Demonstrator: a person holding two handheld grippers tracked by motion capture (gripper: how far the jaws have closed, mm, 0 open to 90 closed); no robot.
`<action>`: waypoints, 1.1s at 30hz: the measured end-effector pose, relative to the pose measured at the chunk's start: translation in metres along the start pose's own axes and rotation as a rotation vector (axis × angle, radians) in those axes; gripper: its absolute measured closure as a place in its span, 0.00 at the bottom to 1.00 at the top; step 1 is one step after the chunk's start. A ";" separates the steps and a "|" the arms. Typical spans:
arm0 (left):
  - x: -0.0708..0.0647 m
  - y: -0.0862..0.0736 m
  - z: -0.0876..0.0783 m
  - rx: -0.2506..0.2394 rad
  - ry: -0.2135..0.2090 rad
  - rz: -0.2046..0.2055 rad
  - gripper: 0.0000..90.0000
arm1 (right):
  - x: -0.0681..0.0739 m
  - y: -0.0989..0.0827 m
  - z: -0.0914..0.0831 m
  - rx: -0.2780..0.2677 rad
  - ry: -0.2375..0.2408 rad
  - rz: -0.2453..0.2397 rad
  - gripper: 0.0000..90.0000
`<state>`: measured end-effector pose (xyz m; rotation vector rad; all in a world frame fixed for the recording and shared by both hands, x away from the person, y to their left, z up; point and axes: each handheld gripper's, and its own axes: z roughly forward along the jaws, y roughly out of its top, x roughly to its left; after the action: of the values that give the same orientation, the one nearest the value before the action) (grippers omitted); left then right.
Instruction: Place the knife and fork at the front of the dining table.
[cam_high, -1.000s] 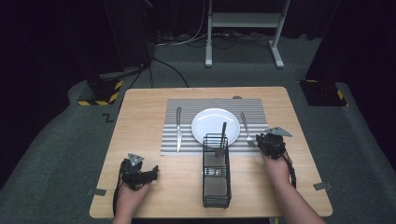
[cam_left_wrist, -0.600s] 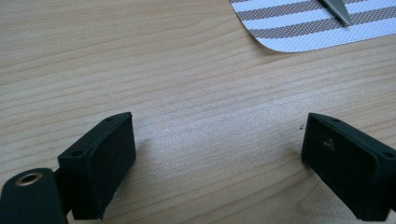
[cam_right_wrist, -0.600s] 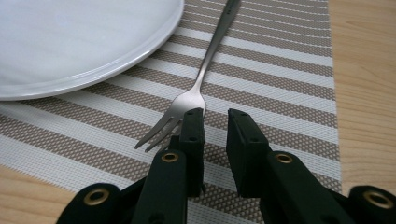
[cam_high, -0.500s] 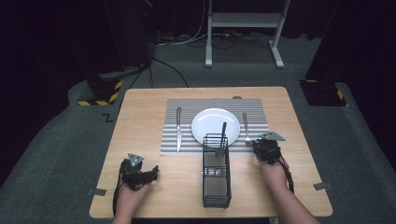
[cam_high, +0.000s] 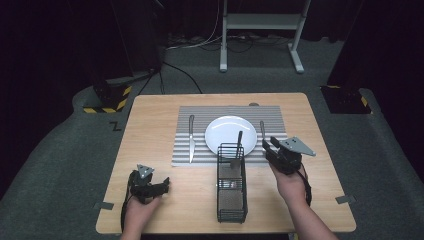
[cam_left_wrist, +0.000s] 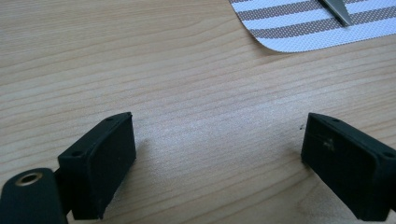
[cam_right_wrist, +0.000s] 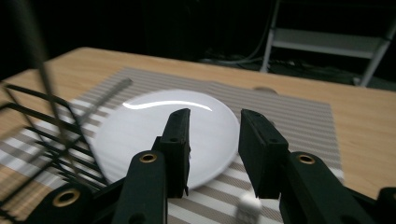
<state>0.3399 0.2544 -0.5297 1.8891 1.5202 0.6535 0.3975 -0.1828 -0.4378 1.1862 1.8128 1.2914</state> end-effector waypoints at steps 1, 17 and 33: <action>0.000 0.000 0.000 0.000 0.000 0.000 0.11 | 0.005 0.003 -0.002 -0.016 0.013 0.001 0.70; 0.000 0.000 0.000 0.000 -0.002 0.000 0.11 | 0.064 0.033 -0.005 -0.132 0.140 -0.021 0.69; 0.000 0.000 0.000 0.000 -0.002 0.000 0.11 | 0.074 0.036 0.004 -0.123 0.191 -0.017 0.97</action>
<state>0.3399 0.2546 -0.5297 1.8896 1.5191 0.6514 0.3816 -0.1096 -0.4034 1.0081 1.8421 1.5271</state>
